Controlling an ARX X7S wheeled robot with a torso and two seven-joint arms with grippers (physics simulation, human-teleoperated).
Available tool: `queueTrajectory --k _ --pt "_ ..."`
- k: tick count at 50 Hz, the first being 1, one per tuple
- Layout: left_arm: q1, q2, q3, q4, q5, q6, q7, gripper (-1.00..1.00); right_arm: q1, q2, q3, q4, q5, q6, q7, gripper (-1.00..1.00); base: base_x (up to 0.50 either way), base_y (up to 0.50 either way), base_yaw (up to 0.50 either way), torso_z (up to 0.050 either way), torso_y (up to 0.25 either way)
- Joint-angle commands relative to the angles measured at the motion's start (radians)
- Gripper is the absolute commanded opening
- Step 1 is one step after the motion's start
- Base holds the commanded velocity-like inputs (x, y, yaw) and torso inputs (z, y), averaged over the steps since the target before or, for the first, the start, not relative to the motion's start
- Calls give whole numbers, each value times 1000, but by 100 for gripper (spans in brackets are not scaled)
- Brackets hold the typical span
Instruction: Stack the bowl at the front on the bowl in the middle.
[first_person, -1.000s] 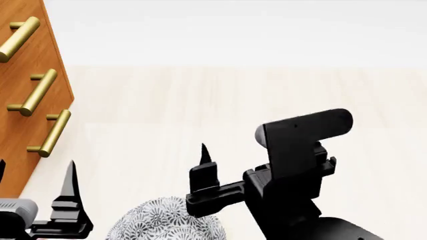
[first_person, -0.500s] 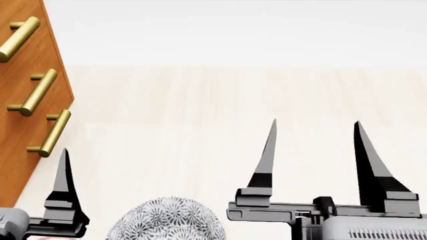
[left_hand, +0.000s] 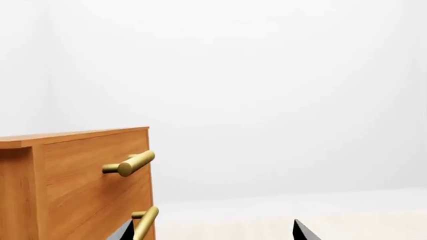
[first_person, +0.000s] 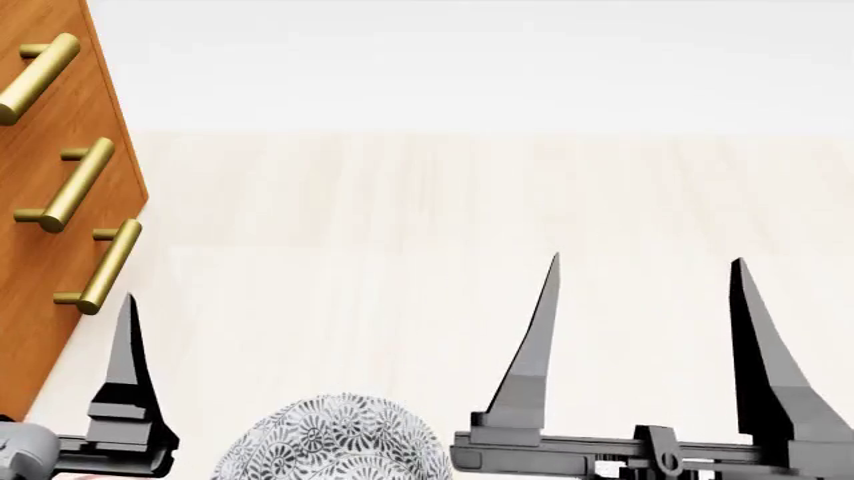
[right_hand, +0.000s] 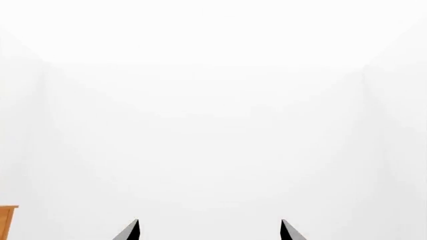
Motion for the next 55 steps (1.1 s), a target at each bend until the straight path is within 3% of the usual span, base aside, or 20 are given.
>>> queueTrajectory --k 1,22,55 --pt "0 -6 3 20 1 -6 -6 100 -5 0 -4 -4 -18 -9 5 100 0 0 0 0 0" --pt "47 -42 36 196 56 -17 -33 100 -67 33 8 -156 -55 -18 32 100 0 0 0 0 0" --pt "54 -54 47 240 62 -28 -49 100 -79 45 8 -194 -72 -16 44 100 0 0 0 0 0"
